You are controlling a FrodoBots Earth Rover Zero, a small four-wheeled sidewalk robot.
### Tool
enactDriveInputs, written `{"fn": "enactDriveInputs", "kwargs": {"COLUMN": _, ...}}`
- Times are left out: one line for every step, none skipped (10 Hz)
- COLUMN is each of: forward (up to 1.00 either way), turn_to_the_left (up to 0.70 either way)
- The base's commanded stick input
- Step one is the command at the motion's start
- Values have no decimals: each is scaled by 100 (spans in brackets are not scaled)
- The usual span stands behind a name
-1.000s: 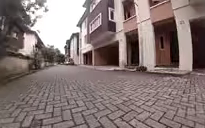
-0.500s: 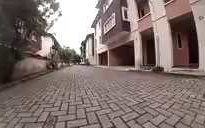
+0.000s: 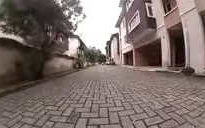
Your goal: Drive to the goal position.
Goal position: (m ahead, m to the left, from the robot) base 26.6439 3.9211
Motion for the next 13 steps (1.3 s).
{"fn": "enactDriveInputs", "kwargs": {"forward": 70, "turn_to_the_left": 0}}
{"fn": "enactDriveInputs", "kwargs": {"forward": 70, "turn_to_the_left": 0}}
{"fn": "enactDriveInputs", "kwargs": {"forward": 70, "turn_to_the_left": 0}}
{"fn": "enactDriveInputs", "kwargs": {"forward": 70, "turn_to_the_left": 0}}
{"fn": "enactDriveInputs", "kwargs": {"forward": 70, "turn_to_the_left": 0}}
{"fn": "enactDriveInputs", "kwargs": {"forward": 70, "turn_to_the_left": 0}}
{"fn": "enactDriveInputs", "kwargs": {"forward": 70, "turn_to_the_left": 0}}
{"fn": "enactDriveInputs", "kwargs": {"forward": 70, "turn_to_the_left": 0}}
{"fn": "enactDriveInputs", "kwargs": {"forward": 70, "turn_to_the_left": 0}}
{"fn": "enactDriveInputs", "kwargs": {"forward": 70, "turn_to_the_left": 0}}
{"fn": "enactDriveInputs", "kwargs": {"forward": 70, "turn_to_the_left": -14}}
{"fn": "enactDriveInputs", "kwargs": {"forward": 70, "turn_to_the_left": -33}}
{"fn": "enactDriveInputs", "kwargs": {"forward": 70, "turn_to_the_left": -15}}
